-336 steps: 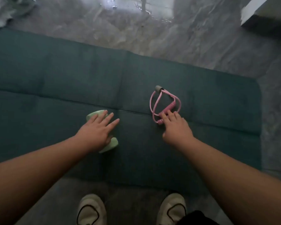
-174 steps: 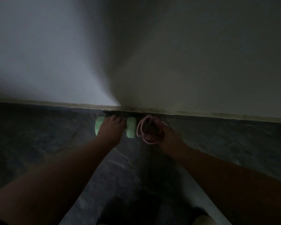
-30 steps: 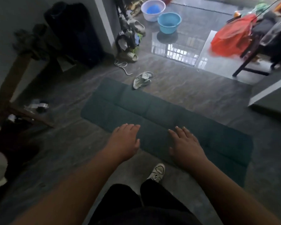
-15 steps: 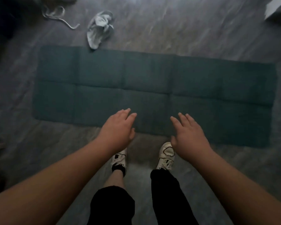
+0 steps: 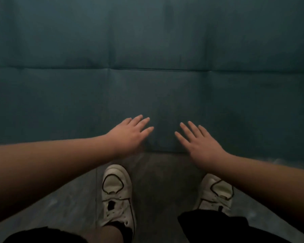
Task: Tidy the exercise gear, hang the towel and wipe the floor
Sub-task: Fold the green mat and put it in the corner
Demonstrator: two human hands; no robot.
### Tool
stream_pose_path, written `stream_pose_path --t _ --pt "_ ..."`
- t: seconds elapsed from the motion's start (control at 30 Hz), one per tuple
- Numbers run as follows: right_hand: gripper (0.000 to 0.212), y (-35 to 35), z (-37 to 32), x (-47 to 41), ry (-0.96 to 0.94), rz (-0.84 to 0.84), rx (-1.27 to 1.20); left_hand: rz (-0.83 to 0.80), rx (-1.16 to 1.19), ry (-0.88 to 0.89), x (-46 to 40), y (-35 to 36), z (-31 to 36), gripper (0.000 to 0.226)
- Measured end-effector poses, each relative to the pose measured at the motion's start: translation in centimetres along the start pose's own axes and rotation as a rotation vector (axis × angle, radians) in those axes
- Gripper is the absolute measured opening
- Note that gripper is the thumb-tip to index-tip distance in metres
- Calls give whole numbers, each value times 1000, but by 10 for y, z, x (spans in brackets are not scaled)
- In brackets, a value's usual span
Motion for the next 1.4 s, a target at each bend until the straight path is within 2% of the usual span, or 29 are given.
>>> stream_pose_path --t 0.17,0.33,0.53,0.73,0.8,0.9,1.03,1.17,1.27,1.33,1.4 --pt "87 44 16 -31 -40 -4 102 -75 -67 6 -34 49 -8 85" --pt "71 30 20 -25 -105 19 128 -44 -61 -10 -37 52 -1 90" --pt "62 3 17 -16 -18 -73 -14 11 91 -36 -28 37 9 91" --pt "53 -52 38 6 35 207 68 343 71 62 -12 -12 -5 43" --pt "33 -78 46 10 96 268 64 456 88 0 -4 -36 -13 33" --pt "24 -109 57 9 193 374 34 566 94 -118 -8 -68 -34 40" --pt "45 -149 76 -2 207 656 33 743 26 -231 -23 -115 -64 52" --pt "57 -181 94 -18 254 819 119 782 25 -313 -35 -153 -81 49" --pt "55 -196 97 -30 247 927 177 806 22 -374 -44 -176 -93 50" --pt "54 -204 98 -39 250 926 195 830 24 -401 -53 -193 -104 50" --pt "62 -209 102 -51 279 817 209 856 22 -415 -63 -210 -116 50"
Point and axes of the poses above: each hand's wrist, its own x-axis away from the middle knuckle, its own y-axis out of the palm, z = x × y, the point moved 2 cm from there along -x, towards the middle knuckle
